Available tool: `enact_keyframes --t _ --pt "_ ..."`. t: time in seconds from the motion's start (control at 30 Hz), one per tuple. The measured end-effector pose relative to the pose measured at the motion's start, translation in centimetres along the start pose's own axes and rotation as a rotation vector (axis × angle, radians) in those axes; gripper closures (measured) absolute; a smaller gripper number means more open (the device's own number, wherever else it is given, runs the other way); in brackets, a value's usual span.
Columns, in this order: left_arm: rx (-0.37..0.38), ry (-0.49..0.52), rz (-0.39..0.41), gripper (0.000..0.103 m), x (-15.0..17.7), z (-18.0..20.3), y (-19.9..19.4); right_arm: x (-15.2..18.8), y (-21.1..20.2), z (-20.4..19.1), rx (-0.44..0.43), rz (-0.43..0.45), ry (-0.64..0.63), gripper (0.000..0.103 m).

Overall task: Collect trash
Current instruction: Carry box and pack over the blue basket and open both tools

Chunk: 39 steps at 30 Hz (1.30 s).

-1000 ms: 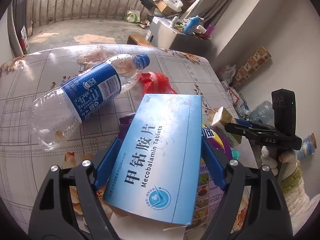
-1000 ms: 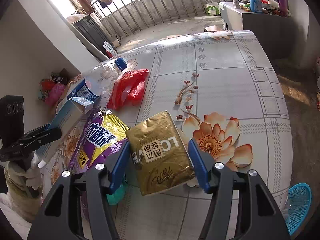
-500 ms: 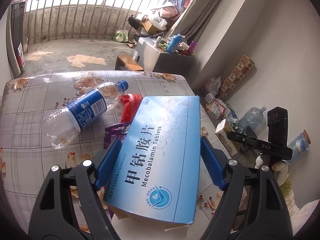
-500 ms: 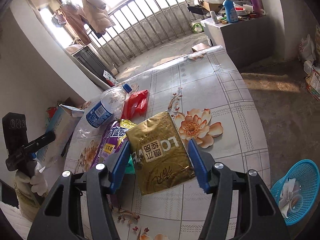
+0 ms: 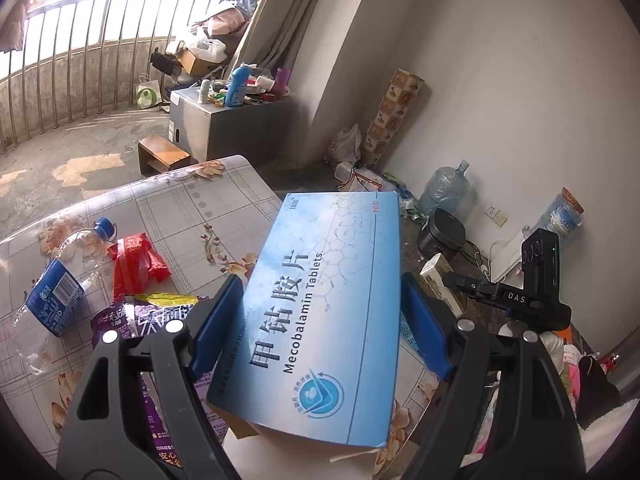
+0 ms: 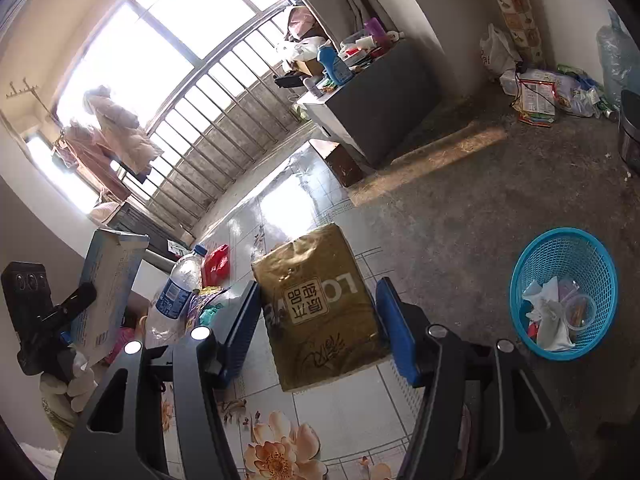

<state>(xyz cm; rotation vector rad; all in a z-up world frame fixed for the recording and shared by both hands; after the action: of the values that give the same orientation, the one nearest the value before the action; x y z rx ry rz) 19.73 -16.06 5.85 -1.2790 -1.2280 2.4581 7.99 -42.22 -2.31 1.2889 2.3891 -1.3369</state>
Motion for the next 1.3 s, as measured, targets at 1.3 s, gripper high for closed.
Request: enact_keyframes --t 1.3 --pt "0.107 0.216 -0.51 0.017 0.7 23.0 42.4 2.2 6.0 39.1 0.335 0.041 0.703 0.026"
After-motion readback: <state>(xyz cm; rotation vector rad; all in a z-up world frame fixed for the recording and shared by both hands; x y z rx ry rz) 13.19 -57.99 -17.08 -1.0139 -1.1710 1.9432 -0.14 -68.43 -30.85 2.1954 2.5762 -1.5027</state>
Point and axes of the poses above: each gripper's, at about its wrist camera, not at the fingertips, and y roughly the way its jaws point, z to its right, x to its underside, the point moved 8 cm from there along y, roughly the way its jaws point, and after that the axes turned 7 degrees about -z, right-handed, at the moved point
